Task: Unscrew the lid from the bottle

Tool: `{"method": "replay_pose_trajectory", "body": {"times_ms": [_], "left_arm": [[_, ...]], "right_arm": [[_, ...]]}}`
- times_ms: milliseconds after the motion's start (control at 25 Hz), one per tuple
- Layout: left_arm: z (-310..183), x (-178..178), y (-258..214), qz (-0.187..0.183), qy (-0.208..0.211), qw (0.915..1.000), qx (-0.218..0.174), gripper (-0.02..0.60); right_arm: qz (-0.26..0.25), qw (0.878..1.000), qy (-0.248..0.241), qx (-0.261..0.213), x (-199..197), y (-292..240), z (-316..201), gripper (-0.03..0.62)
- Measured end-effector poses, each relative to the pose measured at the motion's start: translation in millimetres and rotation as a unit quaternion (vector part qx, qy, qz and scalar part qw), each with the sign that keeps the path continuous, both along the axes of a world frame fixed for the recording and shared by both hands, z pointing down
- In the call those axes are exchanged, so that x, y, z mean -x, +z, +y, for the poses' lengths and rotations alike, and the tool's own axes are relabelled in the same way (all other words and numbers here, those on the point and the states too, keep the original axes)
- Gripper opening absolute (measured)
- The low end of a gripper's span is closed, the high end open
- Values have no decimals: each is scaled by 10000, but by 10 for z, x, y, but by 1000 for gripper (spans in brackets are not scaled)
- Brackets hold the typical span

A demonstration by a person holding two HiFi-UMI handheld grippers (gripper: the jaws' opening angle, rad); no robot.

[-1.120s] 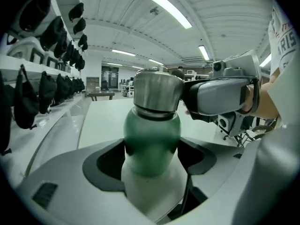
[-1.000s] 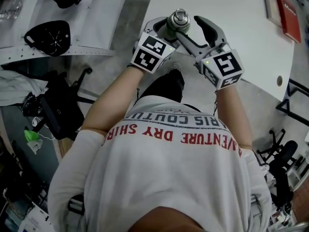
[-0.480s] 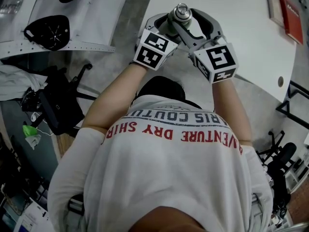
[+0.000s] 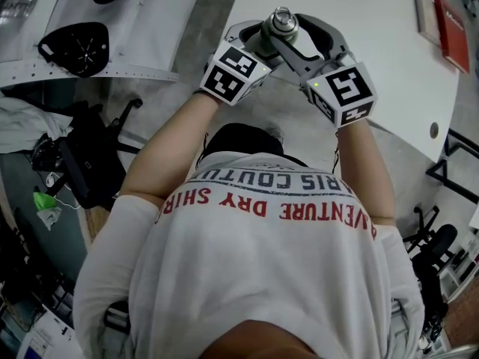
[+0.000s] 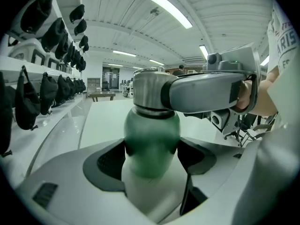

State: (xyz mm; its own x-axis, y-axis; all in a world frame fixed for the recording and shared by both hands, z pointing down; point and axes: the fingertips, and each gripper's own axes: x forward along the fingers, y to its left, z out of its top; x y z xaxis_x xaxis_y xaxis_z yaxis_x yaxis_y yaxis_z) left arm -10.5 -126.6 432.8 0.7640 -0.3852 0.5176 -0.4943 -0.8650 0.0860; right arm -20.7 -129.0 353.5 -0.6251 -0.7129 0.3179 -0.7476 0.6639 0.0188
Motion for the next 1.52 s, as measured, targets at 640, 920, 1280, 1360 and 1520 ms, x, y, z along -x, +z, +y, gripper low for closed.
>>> {"method": "replay_pose_trajectory", "body": {"times_ms": [640,920,1280,1360,1520], "left_arm": [[13,26,13,-52,2128,9771,8,364],[31,32,16,-163,3145,9491,9,363],[33,43,34,-457,3859,9214,99,364],[26,54,32,-517,3916,9186,113,364],[37,46,22,-462,3837,9222,120,364]], "right_arm": [[275,9828,-1822,156,38,29,-9,233],[282,9652,-2594,200,106,-47,1,233],[524,9466,-3172,247,110,-33,-10,233],[600,9432,-3259,245,119,-32,-17,233],[646,9407,-3325,214,116,-39,0,235]]}}
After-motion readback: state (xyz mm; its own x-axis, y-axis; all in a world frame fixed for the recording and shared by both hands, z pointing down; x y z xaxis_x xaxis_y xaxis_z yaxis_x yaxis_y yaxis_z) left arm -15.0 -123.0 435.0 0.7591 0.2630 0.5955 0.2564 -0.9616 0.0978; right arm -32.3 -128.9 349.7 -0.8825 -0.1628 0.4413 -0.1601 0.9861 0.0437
